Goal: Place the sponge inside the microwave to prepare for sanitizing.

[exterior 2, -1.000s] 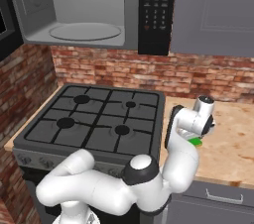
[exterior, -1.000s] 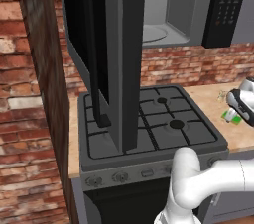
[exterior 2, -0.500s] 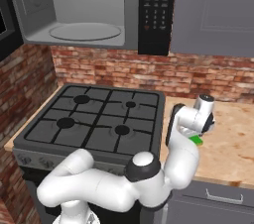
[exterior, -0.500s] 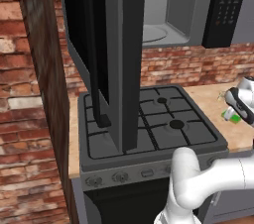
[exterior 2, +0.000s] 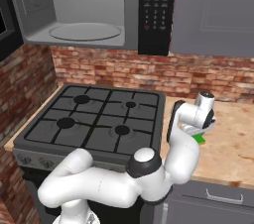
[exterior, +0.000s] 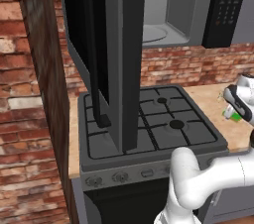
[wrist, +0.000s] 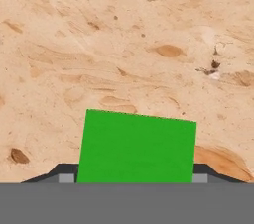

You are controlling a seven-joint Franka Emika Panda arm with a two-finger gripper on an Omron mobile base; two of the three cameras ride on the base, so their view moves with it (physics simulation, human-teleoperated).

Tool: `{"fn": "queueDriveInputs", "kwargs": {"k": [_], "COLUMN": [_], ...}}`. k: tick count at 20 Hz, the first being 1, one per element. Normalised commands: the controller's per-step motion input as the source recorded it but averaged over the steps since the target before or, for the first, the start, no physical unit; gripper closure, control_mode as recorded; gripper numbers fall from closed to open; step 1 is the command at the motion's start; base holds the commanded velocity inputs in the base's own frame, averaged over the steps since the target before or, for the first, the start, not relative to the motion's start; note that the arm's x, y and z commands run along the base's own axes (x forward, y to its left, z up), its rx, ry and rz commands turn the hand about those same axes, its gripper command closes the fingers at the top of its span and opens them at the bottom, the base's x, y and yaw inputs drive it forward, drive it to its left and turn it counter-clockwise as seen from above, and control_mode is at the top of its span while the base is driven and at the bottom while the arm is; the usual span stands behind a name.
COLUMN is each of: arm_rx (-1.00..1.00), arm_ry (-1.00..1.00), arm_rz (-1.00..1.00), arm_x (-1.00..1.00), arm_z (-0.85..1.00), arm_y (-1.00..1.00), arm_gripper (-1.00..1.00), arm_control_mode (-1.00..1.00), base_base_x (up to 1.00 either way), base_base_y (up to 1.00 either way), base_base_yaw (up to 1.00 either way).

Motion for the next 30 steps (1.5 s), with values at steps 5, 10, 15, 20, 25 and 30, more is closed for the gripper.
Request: {"fn": "queueDriveInputs", "kwargs": {"k": [5,10,15,20,25,30], "arm_rx": [0.00,0.03,0.05,0.00,0.00,0.00], "arm_ry": [0.03,0.01,-0.01,-0.02,0.00,0.00], "arm_rz": [0.00,-0.01,-0.01,0.00,-0.01,-0.02], "arm_x": [-0.23,-0.28,-0.39,-0.28,-0.32,-0.36], "arm_z": [-0.27,0.01,0.34,0.55,0.55,0.52], "arm_y": [-0.01,0.00,0.10,0.29,0.35,0.32], "arm_gripper": [1.00,1.00,1.00,1.00,1.00,1.00], "arm_control_mode": [-1.00,-1.00,-1.00,-1.00,-1.00,-1.00], "base_base_x": [0.00,0.00,0.00,0.00,0.00,0.00], "base_base_y": [0.00,0.00,0.00,0.00,0.00,0.00], "base_base_yaw": [0.00,0.00,0.00,0.00,0.00,0.00]}}
